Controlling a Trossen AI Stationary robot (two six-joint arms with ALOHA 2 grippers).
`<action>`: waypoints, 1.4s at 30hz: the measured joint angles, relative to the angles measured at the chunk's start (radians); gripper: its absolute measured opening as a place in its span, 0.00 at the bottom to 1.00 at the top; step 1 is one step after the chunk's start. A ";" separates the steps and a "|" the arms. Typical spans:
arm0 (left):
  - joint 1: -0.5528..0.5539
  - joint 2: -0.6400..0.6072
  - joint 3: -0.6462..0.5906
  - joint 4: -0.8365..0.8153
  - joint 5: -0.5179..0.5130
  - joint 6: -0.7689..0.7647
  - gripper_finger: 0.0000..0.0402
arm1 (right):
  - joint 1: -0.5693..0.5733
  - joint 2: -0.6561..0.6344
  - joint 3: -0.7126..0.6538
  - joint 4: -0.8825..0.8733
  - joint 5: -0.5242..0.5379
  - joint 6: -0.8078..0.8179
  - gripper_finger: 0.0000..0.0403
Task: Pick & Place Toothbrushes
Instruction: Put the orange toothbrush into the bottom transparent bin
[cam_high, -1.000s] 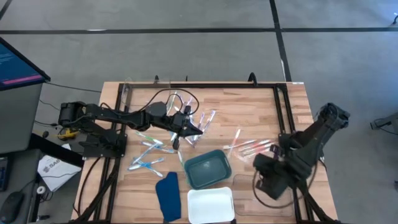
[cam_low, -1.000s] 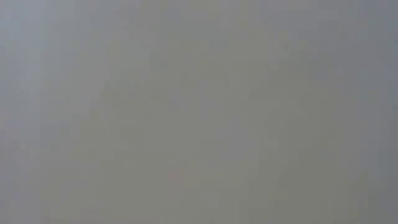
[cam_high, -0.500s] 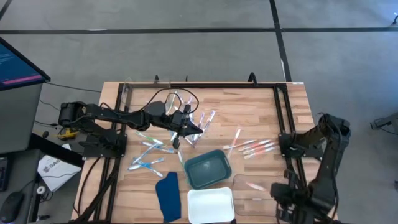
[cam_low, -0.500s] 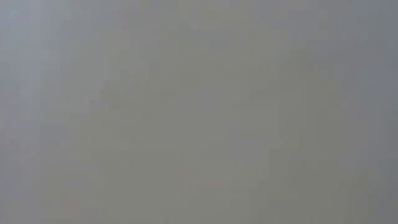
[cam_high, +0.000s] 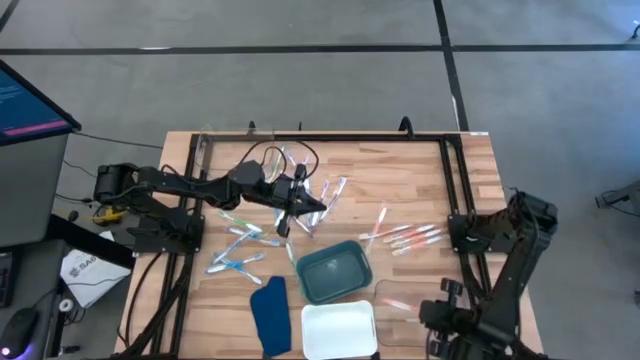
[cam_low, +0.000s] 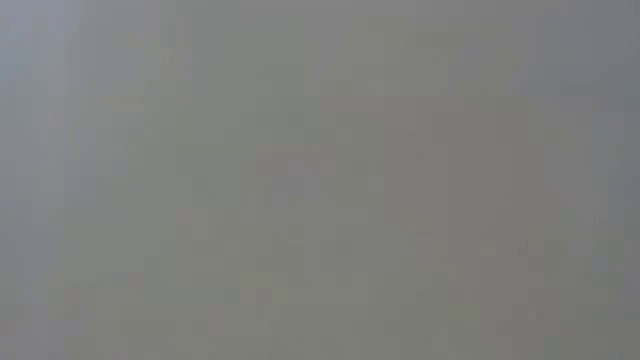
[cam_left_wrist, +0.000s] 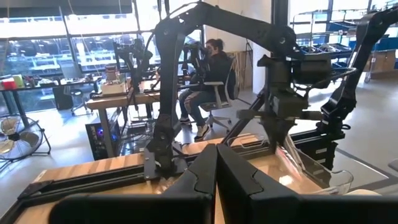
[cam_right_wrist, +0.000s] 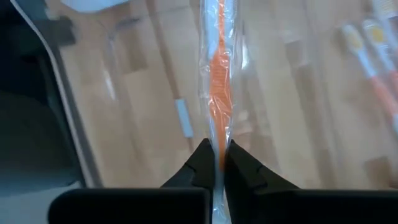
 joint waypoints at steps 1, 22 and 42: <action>0.000 0.000 0.000 0.000 0.000 0.001 0.01 | -0.007 0.000 0.000 0.013 -0.013 0.003 0.02; -0.004 0.000 0.000 -0.005 0.001 0.009 0.01 | -0.055 0.059 -0.120 0.147 -0.267 -0.026 0.03; -0.004 0.000 0.000 -0.012 0.001 0.009 0.01 | -0.116 0.060 -0.148 0.220 -0.286 -0.102 0.04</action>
